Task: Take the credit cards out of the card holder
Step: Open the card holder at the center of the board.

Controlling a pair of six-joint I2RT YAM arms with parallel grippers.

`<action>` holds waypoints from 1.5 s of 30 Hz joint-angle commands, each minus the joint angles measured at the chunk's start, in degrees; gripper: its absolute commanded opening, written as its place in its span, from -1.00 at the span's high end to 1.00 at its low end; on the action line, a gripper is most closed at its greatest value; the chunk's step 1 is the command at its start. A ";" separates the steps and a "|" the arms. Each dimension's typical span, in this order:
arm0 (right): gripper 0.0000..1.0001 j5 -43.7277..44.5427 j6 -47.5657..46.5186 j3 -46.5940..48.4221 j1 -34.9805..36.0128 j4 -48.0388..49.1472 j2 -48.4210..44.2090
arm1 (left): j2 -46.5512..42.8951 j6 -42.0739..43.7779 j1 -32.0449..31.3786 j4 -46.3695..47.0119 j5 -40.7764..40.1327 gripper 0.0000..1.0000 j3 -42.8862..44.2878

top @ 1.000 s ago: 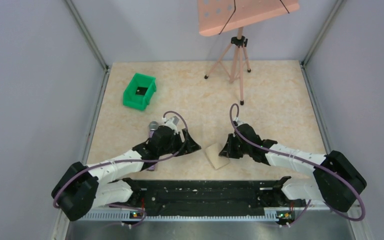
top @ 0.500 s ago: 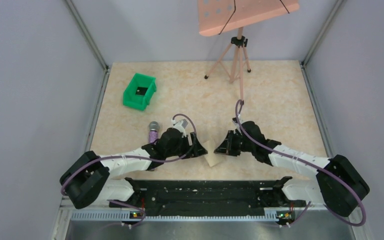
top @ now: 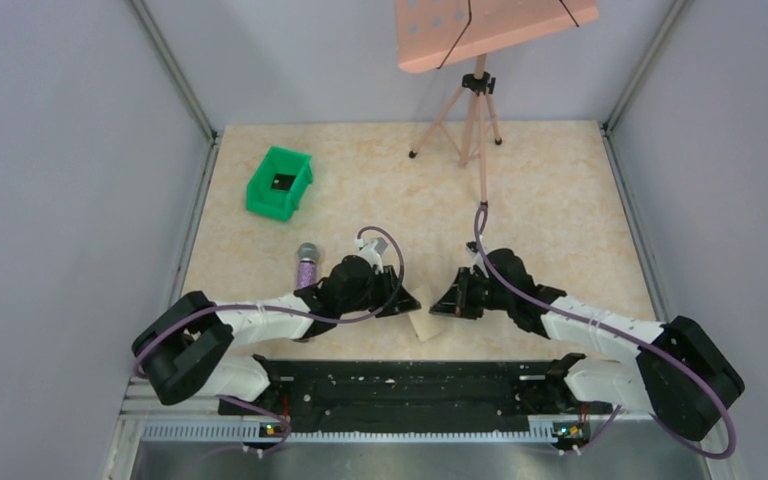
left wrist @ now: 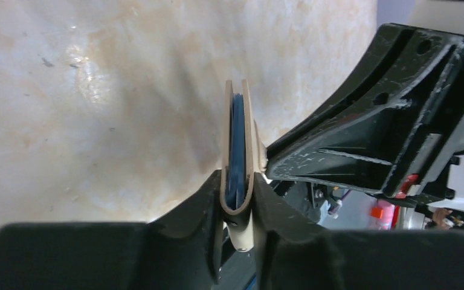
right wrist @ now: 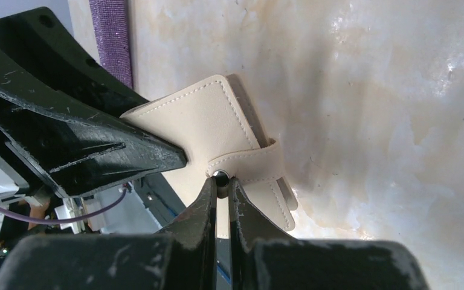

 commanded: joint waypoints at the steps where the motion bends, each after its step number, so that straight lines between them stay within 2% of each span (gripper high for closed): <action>1: 0.86 0.64 -2.95 1.13 -0.65 -1.29 -2.30 | 0.87 -1.54 -0.23 4.44 1.20 0.65 1.93; 3: 0.67 1.49 -4.73 2.02 -0.65 -3.84 -3.03 | 1.41 -2.02 -0.31 4.28 1.75 0.98 2.22; 5: 0.43 1.13 -6.30 3.20 -0.62 -5.47 -3.65 | 1.96 -2.44 -0.31 4.62 2.38 1.00 2.42; 7: 0.28 1.31 -7.61 4.47 -0.56 -7.97 -4.20 | 2.44 -2.87 -0.40 4.69 2.53 1.00 2.46; 11: 0.15 2.74 -10.85 6.83 -0.61 -11.43 -4.34 | 2.91 -3.39 -0.64 4.41 2.42 1.00 2.87; 14: 0.17 1.30 -12.39 7.97 -0.58 -11.68 -2.99 | 3.26 -3.79 -0.75 3.76 2.30 1.00 3.30; 28: 0.57 -1.94 -8.85 5.12 -0.15 -6.15 1.63 | 4.74 -4.87 -1.93 4.30 2.98 1.00 4.82; 33: 0.55 -0.34 -9.11 3.98 0.14 -4.35 2.45 | 4.25 -5.09 -2.48 3.85 1.86 1.00 4.88; 45: 0.55 4.39 -12.20 4.92 0.78 -11.50 2.45 | 4.64 -4.44 -3.45 1.28 0.40 1.00 6.58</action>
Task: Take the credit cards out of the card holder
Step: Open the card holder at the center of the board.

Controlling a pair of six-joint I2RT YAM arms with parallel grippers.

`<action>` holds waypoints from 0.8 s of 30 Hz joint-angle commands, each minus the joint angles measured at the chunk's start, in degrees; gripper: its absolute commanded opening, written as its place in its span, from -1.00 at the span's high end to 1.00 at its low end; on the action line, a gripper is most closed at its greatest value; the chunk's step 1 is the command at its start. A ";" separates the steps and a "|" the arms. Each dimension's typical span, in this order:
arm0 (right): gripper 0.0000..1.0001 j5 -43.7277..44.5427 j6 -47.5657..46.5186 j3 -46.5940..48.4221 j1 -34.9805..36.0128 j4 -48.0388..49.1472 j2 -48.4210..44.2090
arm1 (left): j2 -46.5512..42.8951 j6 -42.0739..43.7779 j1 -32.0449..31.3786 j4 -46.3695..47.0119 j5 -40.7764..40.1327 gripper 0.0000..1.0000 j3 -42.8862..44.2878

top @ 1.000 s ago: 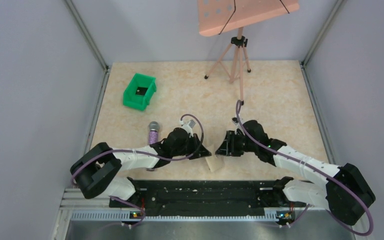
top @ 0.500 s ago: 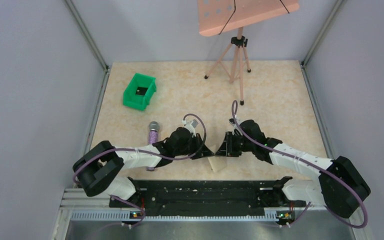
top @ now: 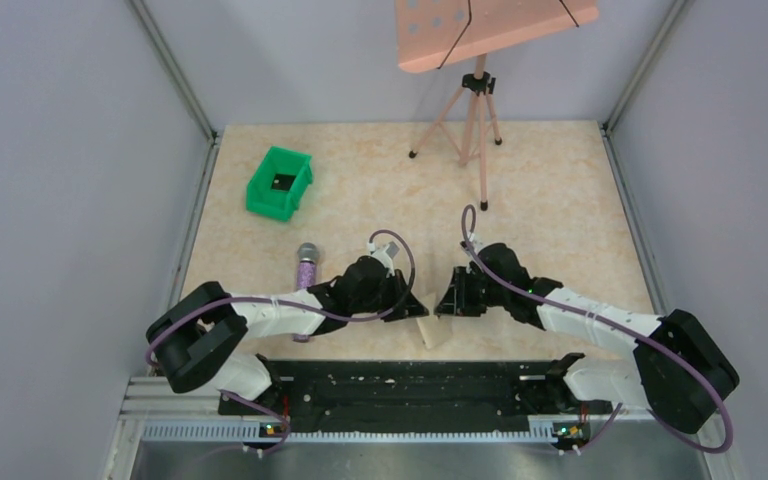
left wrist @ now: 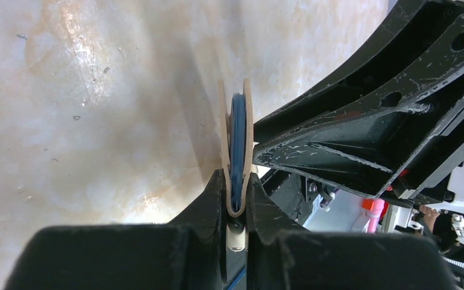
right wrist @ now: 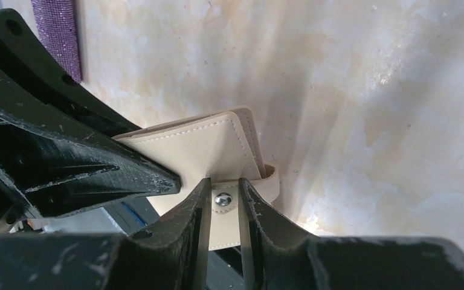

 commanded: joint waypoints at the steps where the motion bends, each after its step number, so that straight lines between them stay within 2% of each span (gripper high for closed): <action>1: 0.53 0.89 -1.99 0.56 0.54 -2.00 0.08 | -0.29 -0.15 -0.57 2.63 -1.00 1.00 3.11; 6: 0.39 -1.50 -1.62 0.81 0.54 -2.20 -0.83 | -0.27 0.02 -1.09 1.28 -2.08 1.00 3.74; 17: 0.41 -1.72 -0.08 0.81 1.77 -3.13 -3.47 | 0.76 0.04 -1.67 0.84 -2.48 1.00 5.26; 24: 0.43 1.70 0.00 0.11 3.47 -3.41 -3.19 | 1.08 -0.25 -2.24 1.19 -2.61 1.00 5.23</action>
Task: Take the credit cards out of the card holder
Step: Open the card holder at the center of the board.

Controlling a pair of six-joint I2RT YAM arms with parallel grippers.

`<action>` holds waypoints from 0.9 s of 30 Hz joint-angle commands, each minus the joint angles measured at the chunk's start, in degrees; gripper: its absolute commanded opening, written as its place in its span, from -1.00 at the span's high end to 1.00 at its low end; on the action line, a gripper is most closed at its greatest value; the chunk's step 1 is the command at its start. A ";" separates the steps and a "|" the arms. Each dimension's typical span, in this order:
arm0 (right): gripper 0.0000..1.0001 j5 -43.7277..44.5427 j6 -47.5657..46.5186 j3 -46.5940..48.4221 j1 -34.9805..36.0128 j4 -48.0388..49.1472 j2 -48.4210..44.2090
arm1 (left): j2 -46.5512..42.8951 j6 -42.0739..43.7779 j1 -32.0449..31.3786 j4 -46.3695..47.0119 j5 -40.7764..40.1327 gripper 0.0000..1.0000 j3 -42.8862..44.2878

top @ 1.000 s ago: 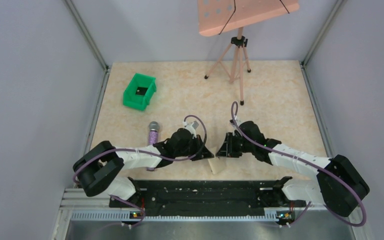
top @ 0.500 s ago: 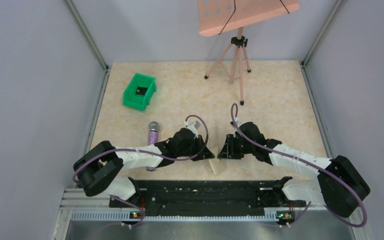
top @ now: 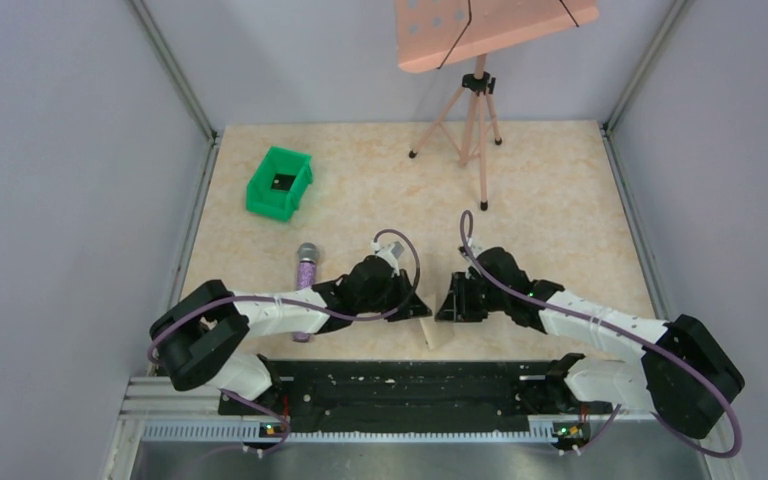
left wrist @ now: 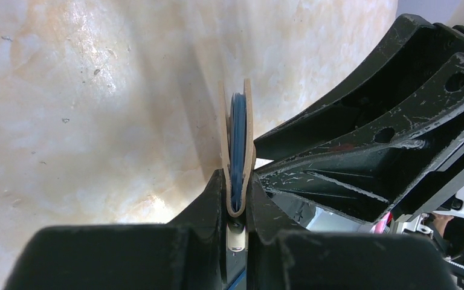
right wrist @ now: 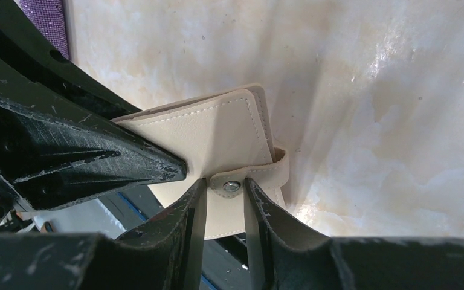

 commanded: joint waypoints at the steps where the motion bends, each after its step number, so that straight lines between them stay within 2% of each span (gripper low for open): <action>1: 0.42 1.35 0.36 -0.12 1.49 0.52 -0.93 | 0.15 -0.42 -0.60 4.32 -0.36 1.00 2.56; 6: 0.29 3.11 -0.35 -0.80 2.44 0.55 -0.49 | 0.18 -0.58 -0.69 3.97 -0.46 1.00 2.84; 10: 0.31 5.70 -1.32 -0.12 3.30 -1.07 -0.61 | -0.05 -0.59 -0.90 3.82 -0.66 1.00 3.15; 19: 0.64 11.87 -2.26 -0.04 3.63 -5.56 -2.09 | 0.15 -0.44 -1.04 2.97 -1.05 1.00 3.58; 25: 1.00 12.87 -1.81 -0.36 3.63 -6.33 -4.61 | 0.51 -0.15 -1.29 2.05 -1.51 1.00 3.76; 27: 1.00 13.23 -1.80 -0.29 3.64 -6.54 -5.12 | 0.51 -0.08 -1.38 2.11 -1.68 1.00 3.65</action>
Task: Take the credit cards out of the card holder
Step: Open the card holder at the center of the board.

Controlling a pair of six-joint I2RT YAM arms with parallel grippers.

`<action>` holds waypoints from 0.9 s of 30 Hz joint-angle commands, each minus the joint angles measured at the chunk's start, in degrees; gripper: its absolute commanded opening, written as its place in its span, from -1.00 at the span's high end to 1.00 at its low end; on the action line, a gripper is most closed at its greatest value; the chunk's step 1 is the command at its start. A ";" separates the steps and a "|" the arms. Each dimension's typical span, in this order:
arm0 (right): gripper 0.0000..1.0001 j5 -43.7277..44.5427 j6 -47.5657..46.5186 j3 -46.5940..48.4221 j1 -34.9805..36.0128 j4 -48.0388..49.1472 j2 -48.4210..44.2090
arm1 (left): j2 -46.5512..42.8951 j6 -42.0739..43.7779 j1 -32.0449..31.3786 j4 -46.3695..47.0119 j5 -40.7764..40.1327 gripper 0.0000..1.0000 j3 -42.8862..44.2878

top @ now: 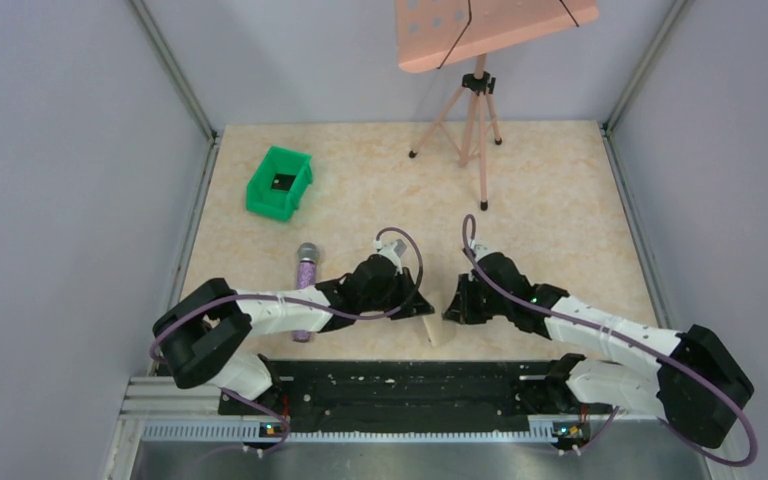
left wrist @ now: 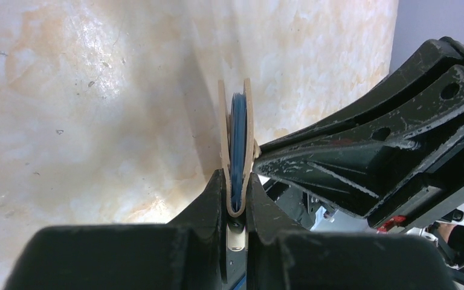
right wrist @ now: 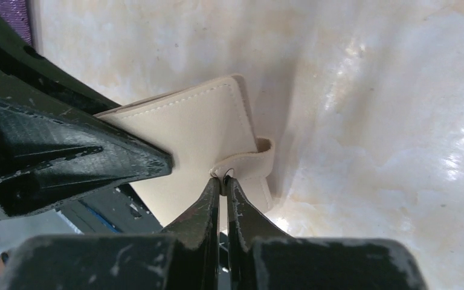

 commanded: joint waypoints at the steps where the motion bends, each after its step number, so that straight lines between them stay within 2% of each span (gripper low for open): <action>1: 1.00 4.30 -0.84 -0.22 0.35 -2.84 -1.63 | -0.42 -0.09 -0.58 2.36 -0.08 1.00 2.17; 15: 1.00 9.25 -1.98 0.93 -1.39 -8.81 -5.93 | -0.88 4.19 -0.78 -7.65 -5.73 1.00 4.87; 20: 1.00 9.20 -2.46 0.57 -3.48 -8.99 -7.76 | 1.36 6.84 0.01 -18.36 -10.73 0.99 9.68; 24: 1.00 9.07 -3.07 0.28 -3.71 -8.68 -10.04 | 3.69 8.53 1.24 -21.14 -10.52 0.84 13.03; 27: 1.00 8.49 -3.53 -0.09 -4.28 -8.02 -11.31 | 5.16 8.34 2.95 -21.87 -9.66 0.64 14.13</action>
